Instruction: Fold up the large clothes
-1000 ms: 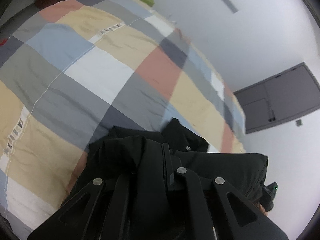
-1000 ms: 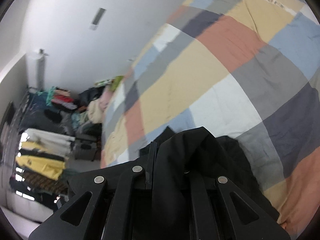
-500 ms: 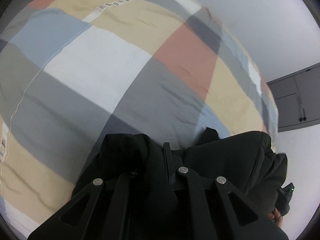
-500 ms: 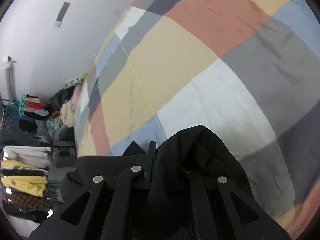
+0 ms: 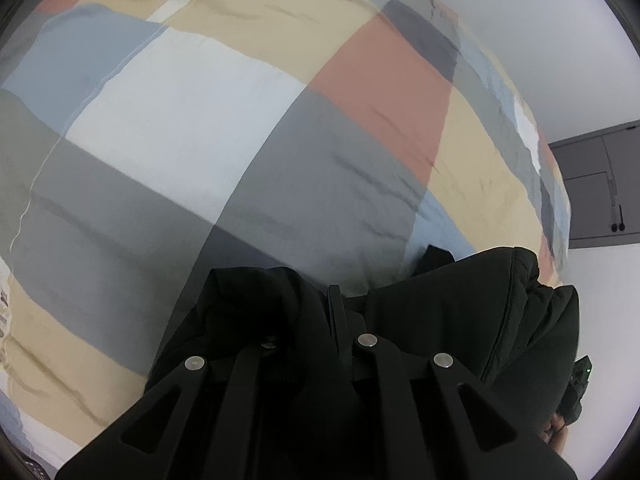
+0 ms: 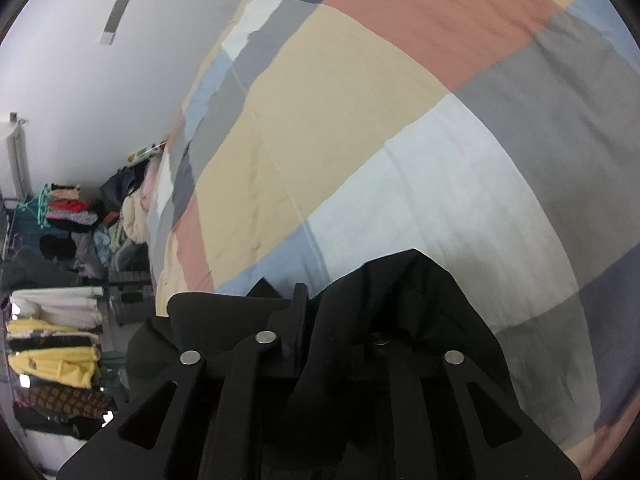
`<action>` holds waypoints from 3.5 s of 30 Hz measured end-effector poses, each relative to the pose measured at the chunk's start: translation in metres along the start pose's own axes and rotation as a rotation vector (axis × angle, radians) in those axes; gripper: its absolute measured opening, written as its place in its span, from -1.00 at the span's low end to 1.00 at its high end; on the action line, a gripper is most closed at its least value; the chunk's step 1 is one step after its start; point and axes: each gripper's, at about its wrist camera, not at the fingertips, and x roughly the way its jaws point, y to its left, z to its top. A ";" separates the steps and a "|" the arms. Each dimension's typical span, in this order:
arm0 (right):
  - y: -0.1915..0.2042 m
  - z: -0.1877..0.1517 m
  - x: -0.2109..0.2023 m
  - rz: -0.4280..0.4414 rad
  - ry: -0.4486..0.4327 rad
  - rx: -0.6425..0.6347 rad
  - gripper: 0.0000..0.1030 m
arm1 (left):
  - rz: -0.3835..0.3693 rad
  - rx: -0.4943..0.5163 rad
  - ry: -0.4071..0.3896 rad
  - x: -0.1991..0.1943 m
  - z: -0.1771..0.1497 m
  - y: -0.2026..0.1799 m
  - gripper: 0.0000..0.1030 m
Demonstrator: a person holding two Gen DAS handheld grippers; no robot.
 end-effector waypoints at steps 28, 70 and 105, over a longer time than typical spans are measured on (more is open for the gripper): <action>0.147 -0.147 0.003 -0.158 -0.204 -0.759 0.76 | -0.005 0.539 -0.440 -0.079 -0.145 -0.124 0.99; 0.084 -0.169 0.004 -0.254 -0.330 -0.877 0.81 | 0.164 0.525 -0.541 -0.048 -0.154 -0.046 0.99; -0.046 -0.180 -0.058 -0.170 -0.159 -0.498 0.98 | -0.060 0.117 -0.330 -0.041 -0.148 0.095 0.95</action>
